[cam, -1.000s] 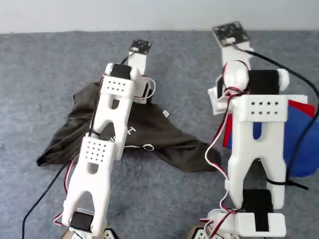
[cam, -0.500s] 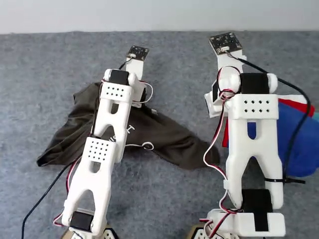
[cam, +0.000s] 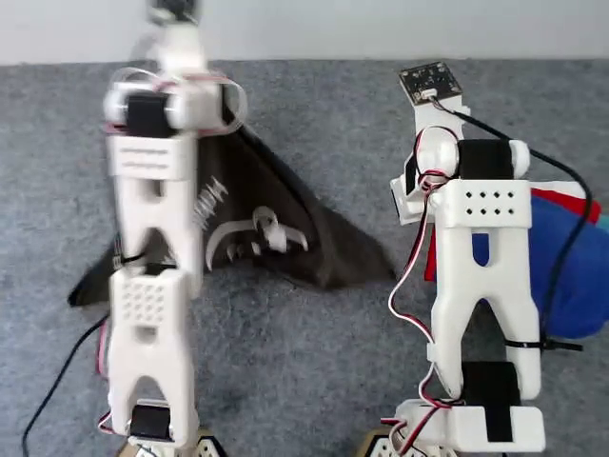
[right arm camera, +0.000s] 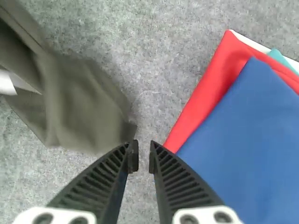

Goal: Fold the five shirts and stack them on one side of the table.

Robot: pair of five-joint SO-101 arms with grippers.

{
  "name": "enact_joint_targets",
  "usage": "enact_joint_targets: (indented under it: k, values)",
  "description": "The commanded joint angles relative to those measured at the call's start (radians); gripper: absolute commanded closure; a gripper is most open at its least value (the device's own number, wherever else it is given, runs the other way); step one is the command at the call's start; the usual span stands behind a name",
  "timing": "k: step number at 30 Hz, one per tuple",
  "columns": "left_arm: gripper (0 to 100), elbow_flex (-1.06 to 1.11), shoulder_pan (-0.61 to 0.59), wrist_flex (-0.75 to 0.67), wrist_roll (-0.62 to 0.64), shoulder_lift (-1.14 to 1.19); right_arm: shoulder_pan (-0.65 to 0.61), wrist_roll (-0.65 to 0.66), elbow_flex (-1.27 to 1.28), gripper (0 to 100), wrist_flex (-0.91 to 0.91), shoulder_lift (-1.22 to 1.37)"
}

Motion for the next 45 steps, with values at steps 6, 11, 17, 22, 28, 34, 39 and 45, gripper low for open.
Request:
enact_joint_targets:
  k: [6, 11, 17, 22, 28, 34, 39, 45]
  values:
    - [99, 0.553, -0.341, 0.023, -0.109, -0.678, -0.223, -0.087, 0.006, 74.2, -0.048, 0.07]
    - [99, 1.112, -0.617, -0.038, -0.241, -0.945, -0.404, -0.181, 0.0, 70.3, -0.148, 0.26]
    - [99, 1.819, -0.861, -0.23, -0.45, -1.174, -0.53, -0.189, -0.216, 70.3, -0.203, 0.499]
    - [99, 2.292, -0.945, -0.454, -0.554, -1.3, -0.582, -0.183, -0.517, 70.2, -0.214, 0.768]
    - [99, 2.439, -0.973, -0.542, -0.555, -1.287, -0.622, -0.127, -0.83, 74.9, -0.136, 1.09]
    - [99, 2.439, -0.973, -0.542, -0.555, -1.226, -0.575, -0.072, -1.166, 96.4, 0.191, 1.23]
    - [99, 2.405, -0.962, -0.54, -0.555, -1.215, -0.489, -0.075, -1.109, 99.1, 0.209, 1.112]
    - [99, 2.319, -0.956, -0.47, -0.557, -1.214, -0.47, 0.066, -0.48, 99.1, 0.205, 0.664]
